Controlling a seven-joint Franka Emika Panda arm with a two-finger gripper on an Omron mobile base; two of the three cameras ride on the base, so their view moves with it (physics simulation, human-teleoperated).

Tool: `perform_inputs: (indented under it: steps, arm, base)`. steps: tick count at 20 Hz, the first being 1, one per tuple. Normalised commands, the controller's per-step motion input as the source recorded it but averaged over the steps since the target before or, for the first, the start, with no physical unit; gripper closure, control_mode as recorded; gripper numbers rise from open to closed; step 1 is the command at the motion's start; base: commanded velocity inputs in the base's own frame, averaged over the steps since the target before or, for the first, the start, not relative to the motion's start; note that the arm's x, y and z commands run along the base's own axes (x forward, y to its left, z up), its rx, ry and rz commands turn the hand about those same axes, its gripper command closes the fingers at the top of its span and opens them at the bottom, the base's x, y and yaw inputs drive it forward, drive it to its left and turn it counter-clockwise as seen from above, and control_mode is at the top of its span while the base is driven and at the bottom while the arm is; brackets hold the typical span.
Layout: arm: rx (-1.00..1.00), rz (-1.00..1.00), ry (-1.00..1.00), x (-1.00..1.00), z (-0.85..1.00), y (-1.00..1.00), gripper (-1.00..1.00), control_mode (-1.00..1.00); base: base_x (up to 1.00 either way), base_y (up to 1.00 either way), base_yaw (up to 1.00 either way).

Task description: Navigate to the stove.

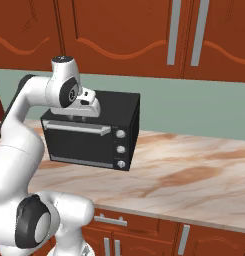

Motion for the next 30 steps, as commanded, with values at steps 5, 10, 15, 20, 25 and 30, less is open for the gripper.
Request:
perform_inputs:
  steps: [5,10,15,20,25,30]
  arm:
    - [0.00,-0.02,0.00,-0.61,0.00,0.00,-1.00,-1.00]
    - [0.00,-0.02,0.00,-1.00,-0.07,-0.05,-1.00,-1.00]
    - [0.01,0.00,-0.02,-1.00,-0.01,-0.13,-1.00,-1.00]
    - [0.02,0.00,0.00,-0.80,0.04,-0.06,-1.00,1.00]
    - [0.00,0.00,0.00,0.00,0.00,0.00,-1.00,1.00]
    - [0.00,0.00,0.00,0.00,0.00,0.00,-1.00,1.00]
  base:
    - [0.00,0.00,0.00]
    - [0.00,0.00,0.00]
    - [0.00,0.00,0.00]
    - [-0.20,-0.03,0.00]
    - [-0.97,-0.27,-0.17]
    - [-0.42,-0.52,-0.66]
